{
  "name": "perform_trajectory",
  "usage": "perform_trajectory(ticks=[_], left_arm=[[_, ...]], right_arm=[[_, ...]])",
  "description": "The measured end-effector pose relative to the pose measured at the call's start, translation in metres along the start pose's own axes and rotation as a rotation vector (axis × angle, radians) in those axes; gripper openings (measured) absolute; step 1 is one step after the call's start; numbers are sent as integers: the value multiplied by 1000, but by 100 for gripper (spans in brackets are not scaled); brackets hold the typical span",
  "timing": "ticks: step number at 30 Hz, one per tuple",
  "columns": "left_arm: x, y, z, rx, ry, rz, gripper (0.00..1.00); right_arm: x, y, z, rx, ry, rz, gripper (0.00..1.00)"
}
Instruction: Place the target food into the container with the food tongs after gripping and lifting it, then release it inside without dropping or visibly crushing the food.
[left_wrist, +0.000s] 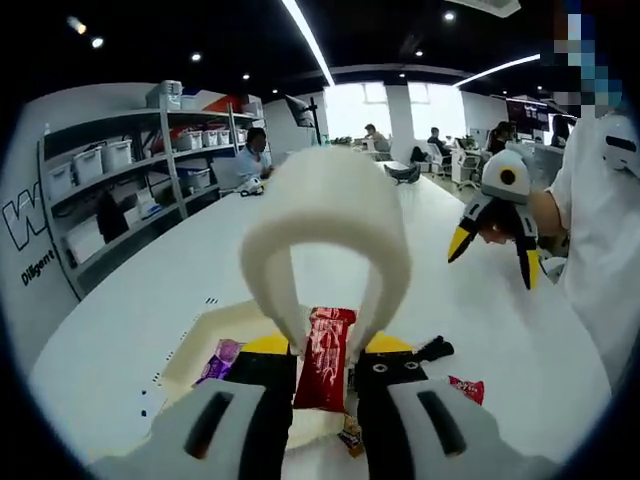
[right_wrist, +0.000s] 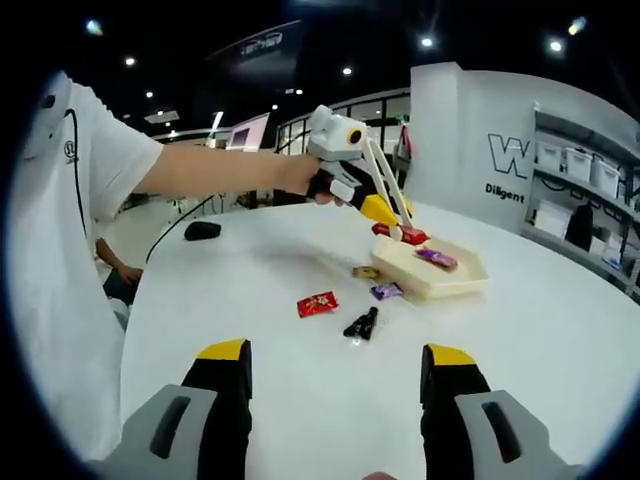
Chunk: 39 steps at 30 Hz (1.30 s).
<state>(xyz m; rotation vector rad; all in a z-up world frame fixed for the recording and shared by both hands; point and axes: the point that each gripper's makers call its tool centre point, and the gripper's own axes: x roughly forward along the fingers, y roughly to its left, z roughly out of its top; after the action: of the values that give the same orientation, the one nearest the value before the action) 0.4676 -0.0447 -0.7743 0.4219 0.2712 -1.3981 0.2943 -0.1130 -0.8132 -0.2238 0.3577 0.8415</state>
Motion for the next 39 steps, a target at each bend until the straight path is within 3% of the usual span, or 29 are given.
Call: perform_trajectory(ticks=[23, 39], left_arm=[[19, 36, -25, -45, 46, 64, 21], [39, 54, -42, -51, 91, 86, 21]], right_arm=[[-2, -10, 17, 8, 7, -49, 70], [-4, -7, 13, 3, 12, -44, 70]])
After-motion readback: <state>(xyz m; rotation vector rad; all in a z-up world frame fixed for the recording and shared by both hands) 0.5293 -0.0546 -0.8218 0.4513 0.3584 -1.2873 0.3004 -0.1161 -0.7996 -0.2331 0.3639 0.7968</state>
